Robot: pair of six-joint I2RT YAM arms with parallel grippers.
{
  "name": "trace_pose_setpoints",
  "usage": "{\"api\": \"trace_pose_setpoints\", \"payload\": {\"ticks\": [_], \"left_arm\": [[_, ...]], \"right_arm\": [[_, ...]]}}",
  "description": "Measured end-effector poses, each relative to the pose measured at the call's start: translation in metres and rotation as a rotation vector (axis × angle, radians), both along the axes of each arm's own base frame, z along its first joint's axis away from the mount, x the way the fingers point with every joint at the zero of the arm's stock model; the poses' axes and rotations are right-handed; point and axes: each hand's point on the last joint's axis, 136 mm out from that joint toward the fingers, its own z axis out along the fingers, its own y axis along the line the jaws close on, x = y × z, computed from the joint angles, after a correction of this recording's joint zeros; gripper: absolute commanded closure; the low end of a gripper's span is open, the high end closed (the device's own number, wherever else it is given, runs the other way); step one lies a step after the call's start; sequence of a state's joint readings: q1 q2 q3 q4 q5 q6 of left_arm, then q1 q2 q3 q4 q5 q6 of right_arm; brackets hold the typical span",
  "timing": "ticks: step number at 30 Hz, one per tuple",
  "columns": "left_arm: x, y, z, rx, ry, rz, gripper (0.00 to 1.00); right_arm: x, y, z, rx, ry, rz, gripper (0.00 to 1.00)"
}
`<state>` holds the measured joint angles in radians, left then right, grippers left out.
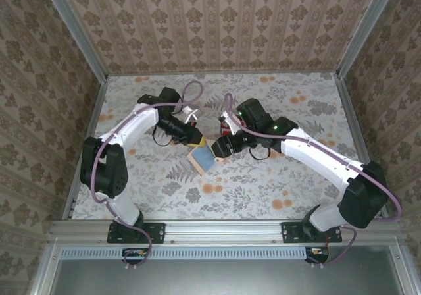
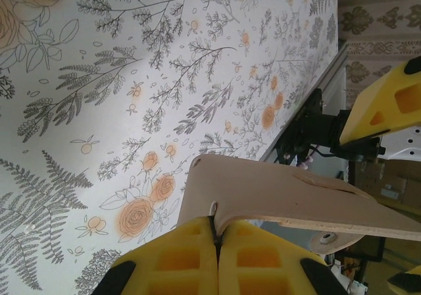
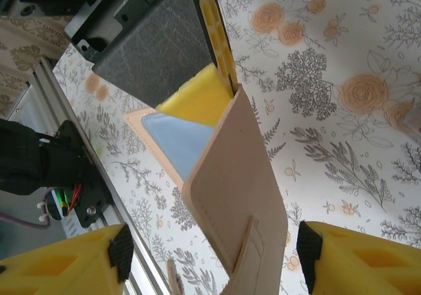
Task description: Put the credit cards into the card holder
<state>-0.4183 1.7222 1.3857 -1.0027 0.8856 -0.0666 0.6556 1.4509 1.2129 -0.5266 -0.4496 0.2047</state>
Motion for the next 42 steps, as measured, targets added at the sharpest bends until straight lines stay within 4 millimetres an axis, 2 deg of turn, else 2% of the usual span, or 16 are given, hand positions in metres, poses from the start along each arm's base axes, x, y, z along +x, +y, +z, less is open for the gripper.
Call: {"api": "trace_pose_setpoints", "payload": {"ticks": [3, 5, 7, 8, 11, 13, 19, 24, 27, 33, 38, 42], "left_arm": [[0.001, -0.001, 0.001, -0.003, -0.005, 0.0, 0.97], [0.001, -0.001, 0.002, -0.005, -0.008, 0.0, 0.96], [0.002, -0.001, 0.002, -0.005, -0.01, 0.001, 0.88], [0.003, 0.0, 0.001, -0.004, -0.012, 0.002, 0.8], [0.008, 0.002, 0.001, -0.001, -0.02, 0.02, 0.57], [0.017, 0.006, -0.002, -0.008, -0.03, 0.062, 0.51], [0.039, 0.034, -0.015, -0.042, -0.049, 0.244, 0.49], [0.043, 0.036, -0.018, -0.086, -0.086, 0.294, 0.49], [0.04, 0.04, -0.034, -0.08, -0.073, 0.321, 0.49], [0.025, 0.062, -0.079, -0.02, 0.028, 0.414, 0.49], [0.016, 0.06, -0.093, -0.006, 0.05, 0.424, 0.49], [0.011, 0.049, -0.095, -0.008, 0.043, 0.397, 0.49]], "right_arm": [[0.005, 0.001, -0.007, -0.016, 0.007, -0.012, 0.49], [0.008, 0.001, -0.017, -0.039, 0.025, -0.024, 0.71], [0.011, 0.001, -0.026, -0.055, 0.042, -0.042, 0.91], [0.013, 0.001, -0.028, -0.059, 0.044, -0.054, 0.93], [0.019, 0.001, -0.029, -0.055, 0.039, -0.088, 0.97], [0.023, 0.0, -0.029, -0.044, 0.039, -0.112, 0.98], [0.027, -0.008, -0.05, -0.018, 0.107, -0.201, 0.98], [0.027, -0.018, -0.08, 0.017, 0.195, -0.3, 0.98], [0.022, -0.026, -0.101, 0.035, 0.263, -0.357, 0.98], [0.008, -0.038, -0.131, 0.026, 0.354, -0.432, 0.97], [0.001, -0.055, -0.153, 0.013, 0.415, -0.508, 0.97], [0.002, -0.067, -0.163, 0.002, 0.432, -0.562, 0.96]]}}
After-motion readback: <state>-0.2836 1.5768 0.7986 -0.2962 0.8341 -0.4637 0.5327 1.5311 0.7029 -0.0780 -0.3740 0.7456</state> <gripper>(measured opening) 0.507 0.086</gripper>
